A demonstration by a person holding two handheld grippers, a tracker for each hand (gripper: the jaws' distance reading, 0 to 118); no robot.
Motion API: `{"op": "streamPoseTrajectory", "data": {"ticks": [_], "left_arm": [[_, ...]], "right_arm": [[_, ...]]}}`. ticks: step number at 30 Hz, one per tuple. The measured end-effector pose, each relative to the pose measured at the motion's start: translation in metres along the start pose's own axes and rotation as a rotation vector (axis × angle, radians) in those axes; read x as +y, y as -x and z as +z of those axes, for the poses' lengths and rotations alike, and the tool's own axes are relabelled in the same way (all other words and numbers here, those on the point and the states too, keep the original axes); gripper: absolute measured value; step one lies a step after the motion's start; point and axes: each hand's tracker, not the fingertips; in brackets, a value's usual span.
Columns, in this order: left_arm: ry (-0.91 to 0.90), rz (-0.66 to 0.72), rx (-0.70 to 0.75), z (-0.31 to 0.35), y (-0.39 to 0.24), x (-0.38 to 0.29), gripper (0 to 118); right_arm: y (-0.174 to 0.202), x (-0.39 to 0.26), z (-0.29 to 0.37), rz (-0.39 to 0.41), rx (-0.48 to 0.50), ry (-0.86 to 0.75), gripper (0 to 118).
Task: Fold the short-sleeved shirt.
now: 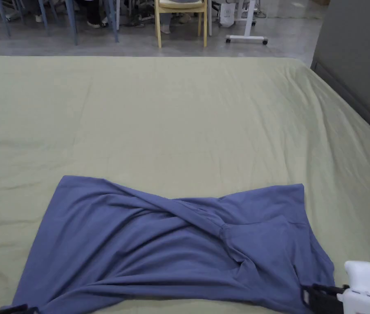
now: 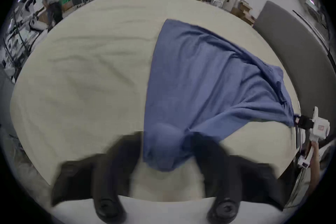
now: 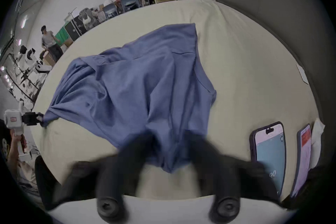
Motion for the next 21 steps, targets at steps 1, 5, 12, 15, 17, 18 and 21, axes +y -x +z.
{"op": "streamPoseTrajectory", "data": {"ticks": [1, 5, 12, 15, 17, 18, 21], "left_arm": [[-0.032, 0.016, -0.047, 0.006, 0.003, -0.001, 88], [-0.156, 0.096, -0.066, 0.062, 0.008, -0.002, 88], [-0.595, 0.041, 0.053, 0.204, -0.023, -0.040, 0], [-0.483, 0.009, 0.094, 0.214, -0.030, -0.033, 0], [-0.520, 0.001, 0.106, 0.212, -0.035, -0.028, 0], [-0.528, -0.022, 0.118, 0.208, -0.037, -0.021, 0], [-0.492, -0.057, 0.099, 0.184, -0.042, 0.016, 0]], "right_arm": [[0.001, 0.004, 0.002, 0.007, 0.019, -0.008, 105], [0.014, 0.014, 0.053, 0.006, 0.071, -0.068, 109], [0.058, 0.003, 0.143, 0.161, 0.012, -0.262, 3], [0.064, 0.000, 0.148, 0.143, 0.046, -0.248, 3], [0.066, -0.002, 0.147, 0.135, 0.051, -0.255, 3], [0.068, -0.002, 0.147, 0.144, 0.052, -0.257, 3], [0.071, 0.004, 0.145, 0.163, 0.049, -0.253, 3]]}}
